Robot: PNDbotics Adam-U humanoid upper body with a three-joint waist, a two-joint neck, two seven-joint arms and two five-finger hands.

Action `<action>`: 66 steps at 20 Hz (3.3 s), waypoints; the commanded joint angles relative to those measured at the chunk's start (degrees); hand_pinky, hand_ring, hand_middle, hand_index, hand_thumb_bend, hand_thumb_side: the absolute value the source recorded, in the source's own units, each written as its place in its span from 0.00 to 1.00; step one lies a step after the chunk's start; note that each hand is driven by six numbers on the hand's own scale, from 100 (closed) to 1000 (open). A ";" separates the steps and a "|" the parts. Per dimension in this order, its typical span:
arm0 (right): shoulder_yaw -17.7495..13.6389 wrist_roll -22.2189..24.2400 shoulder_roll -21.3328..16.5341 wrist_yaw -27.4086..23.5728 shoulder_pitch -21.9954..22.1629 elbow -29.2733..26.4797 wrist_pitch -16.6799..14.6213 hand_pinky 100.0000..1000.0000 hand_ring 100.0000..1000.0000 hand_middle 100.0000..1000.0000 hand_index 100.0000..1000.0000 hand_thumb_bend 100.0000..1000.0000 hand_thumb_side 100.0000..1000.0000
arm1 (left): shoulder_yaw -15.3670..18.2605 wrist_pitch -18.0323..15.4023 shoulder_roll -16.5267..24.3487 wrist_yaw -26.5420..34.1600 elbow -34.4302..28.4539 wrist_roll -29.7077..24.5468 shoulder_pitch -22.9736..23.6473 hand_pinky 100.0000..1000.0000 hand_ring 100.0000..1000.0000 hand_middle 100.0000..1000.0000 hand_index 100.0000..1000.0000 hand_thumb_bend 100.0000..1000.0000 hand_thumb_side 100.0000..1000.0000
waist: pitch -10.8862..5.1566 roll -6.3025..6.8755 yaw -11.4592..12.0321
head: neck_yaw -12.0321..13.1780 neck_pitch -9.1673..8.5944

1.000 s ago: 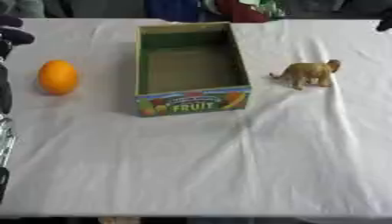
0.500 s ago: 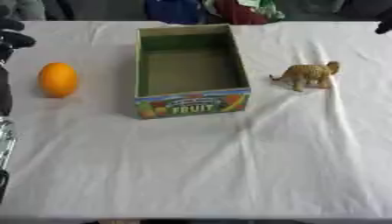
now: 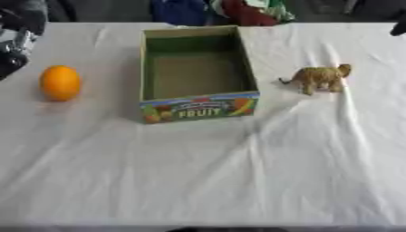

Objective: Pick up objects on the table and place them in the box.

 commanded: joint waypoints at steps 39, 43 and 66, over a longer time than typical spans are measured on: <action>-0.36 0.98 -0.99 -0.79 0.09 0.36 -0.18 0.58 0.56 0.58 0.71 0.00 0.65 | -6.34 -14.36 -1.21 -39.67 46.08 -19.60 -22.32 0.50 0.38 0.38 0.55 0.05 0.08 | -1.34 -0.54 -1.57 | 1.11 0.01; -0.48 0.84 -0.97 -0.77 0.19 0.48 -0.17 0.59 0.56 0.58 0.72 0.00 0.68 | -6.23 -14.51 -1.29 -39.33 42.40 -14.60 -22.01 0.35 0.18 0.15 0.32 0.05 0.07 | -1.38 -0.53 -1.44 | 1.18 0.00; 0.40 1.98 0.01 -1.29 -0.82 0.63 0.17 0.59 0.56 0.58 0.72 0.00 0.70 | -13.93 -16.71 -15.89 -32.68 28.75 -11.41 -32.54 0.38 0.23 0.19 0.37 0.04 0.14 | -1.37 -0.64 -3.57 | 2.91 -1.23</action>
